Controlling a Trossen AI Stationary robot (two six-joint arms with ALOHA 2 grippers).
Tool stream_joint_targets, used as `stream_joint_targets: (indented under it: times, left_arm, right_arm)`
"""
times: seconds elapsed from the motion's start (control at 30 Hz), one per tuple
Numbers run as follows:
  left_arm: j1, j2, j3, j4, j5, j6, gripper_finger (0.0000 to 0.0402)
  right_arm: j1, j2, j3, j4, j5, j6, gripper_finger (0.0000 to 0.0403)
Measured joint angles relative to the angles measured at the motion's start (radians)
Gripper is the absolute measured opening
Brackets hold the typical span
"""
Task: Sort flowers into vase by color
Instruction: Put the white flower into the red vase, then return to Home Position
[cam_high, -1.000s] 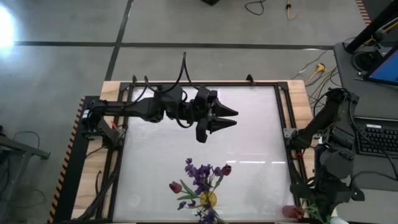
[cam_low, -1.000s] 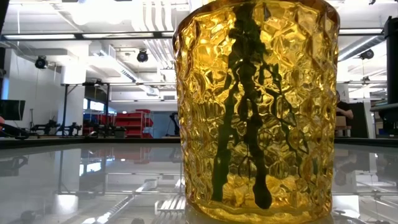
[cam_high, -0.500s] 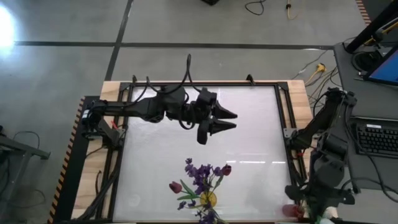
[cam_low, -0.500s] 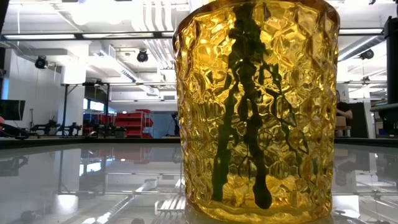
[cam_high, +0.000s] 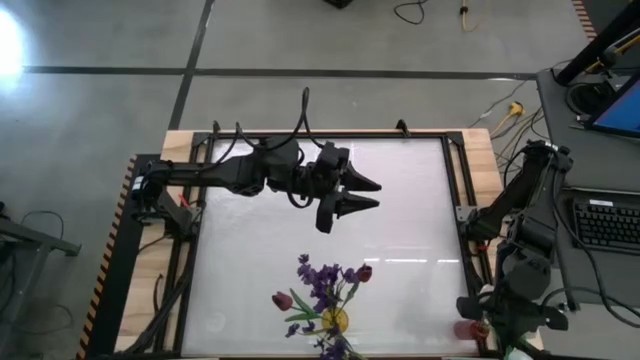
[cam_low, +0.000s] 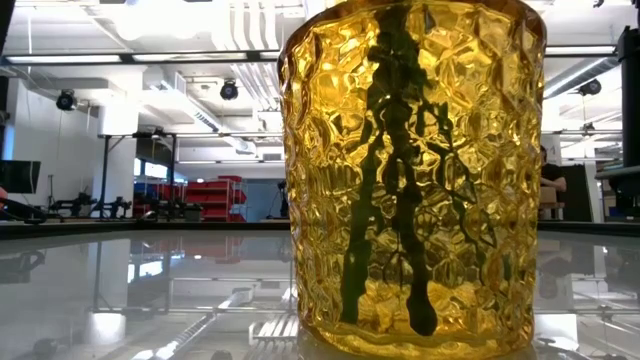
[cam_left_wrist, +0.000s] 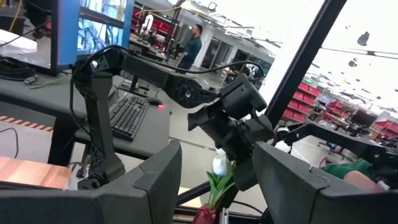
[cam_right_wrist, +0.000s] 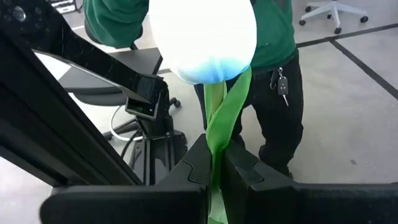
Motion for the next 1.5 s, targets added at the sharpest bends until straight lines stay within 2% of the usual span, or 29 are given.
stream_joint_targets:
  times: [0.17, 0.43, 0.87, 1.17, 1.43, 1.5]
  left_arm:
    - [0.000, 0.000, 0.000, -0.001, 0.000, 0.000, 0.0186]
    - [0.001, 0.000, 0.000, 0.001, -0.003, -0.002, 0.0186]
    - [0.001, 0.000, 0.000, 0.002, -0.004, -0.026, 0.0186]
    - [0.001, 0.000, 0.000, 0.002, -0.005, -0.026, 0.0186]
    - [0.016, -0.005, 0.000, -0.002, -0.005, -0.026, 0.0186]
    - [0.023, -0.015, 0.000, -0.002, -0.005, -0.020, 0.0186]
  right_arm:
    - [0.000, 0.000, 0.000, 0.009, 0.001, 0.059, 0.0013]
    - [0.000, 0.000, 0.000, -0.001, 0.000, 0.063, 0.0020]
    - [0.000, 0.000, 0.026, -0.008, 0.019, 0.337, 0.0145]
    - [0.000, 0.002, 0.125, -0.160, 0.144, 0.457, 0.0167]
    - [0.000, 0.002, 0.297, -0.226, 0.258, 0.458, 0.0167]
    - [-0.001, 0.001, 0.342, -0.239, 0.286, 0.414, 0.0167]
